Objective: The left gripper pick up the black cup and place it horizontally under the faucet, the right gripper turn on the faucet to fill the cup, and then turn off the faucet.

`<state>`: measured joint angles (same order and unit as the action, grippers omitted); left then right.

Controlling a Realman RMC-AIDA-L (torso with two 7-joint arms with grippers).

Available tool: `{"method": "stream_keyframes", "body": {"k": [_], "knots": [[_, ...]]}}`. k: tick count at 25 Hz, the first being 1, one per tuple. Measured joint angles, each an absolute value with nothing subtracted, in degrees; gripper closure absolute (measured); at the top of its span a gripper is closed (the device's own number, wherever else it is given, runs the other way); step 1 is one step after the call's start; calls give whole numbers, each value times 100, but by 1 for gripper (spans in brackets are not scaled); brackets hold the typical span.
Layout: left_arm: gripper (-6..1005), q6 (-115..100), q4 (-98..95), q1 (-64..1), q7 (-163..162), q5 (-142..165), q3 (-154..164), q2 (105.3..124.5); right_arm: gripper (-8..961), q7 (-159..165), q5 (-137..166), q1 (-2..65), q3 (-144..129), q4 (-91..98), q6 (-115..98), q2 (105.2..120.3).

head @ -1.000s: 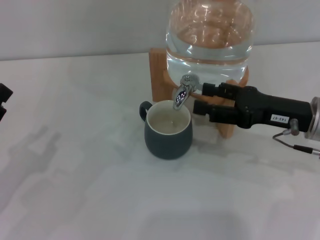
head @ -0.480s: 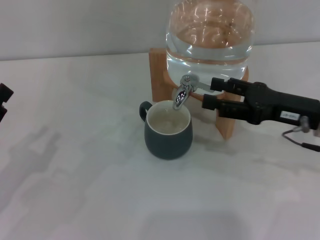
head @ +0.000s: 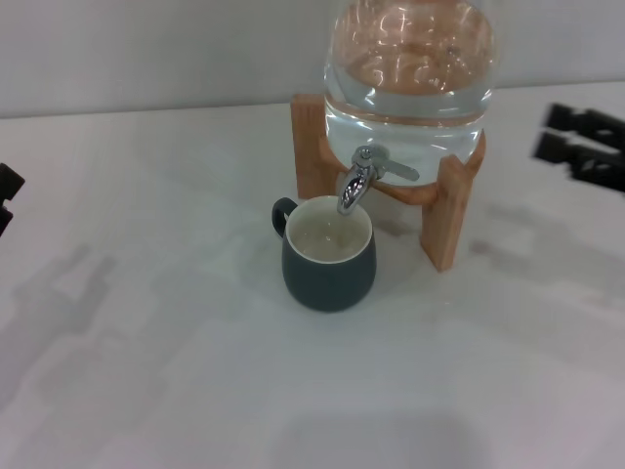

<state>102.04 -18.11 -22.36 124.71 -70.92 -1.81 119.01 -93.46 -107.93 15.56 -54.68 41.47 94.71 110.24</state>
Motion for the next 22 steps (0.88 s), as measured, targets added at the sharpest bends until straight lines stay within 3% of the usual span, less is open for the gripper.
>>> {"method": "stream_keyframes", "body": {"k": [9,18,22], "knots": [[607,10194,-1823,-2250,12392,-7064,-159,11885,109,-9393,-9083,1346,-2861,4139,8464,10802],[602,10164,-1981,-2129,12088,-6981,-151,11880,106,-9394,-8985,1237,-1806,4139,8392,10831],[436,10131,-1981,-2085,12025,-6980,-153,11899,105,-9393,-8975,1225,-1786,4161,8358,10837]]}}
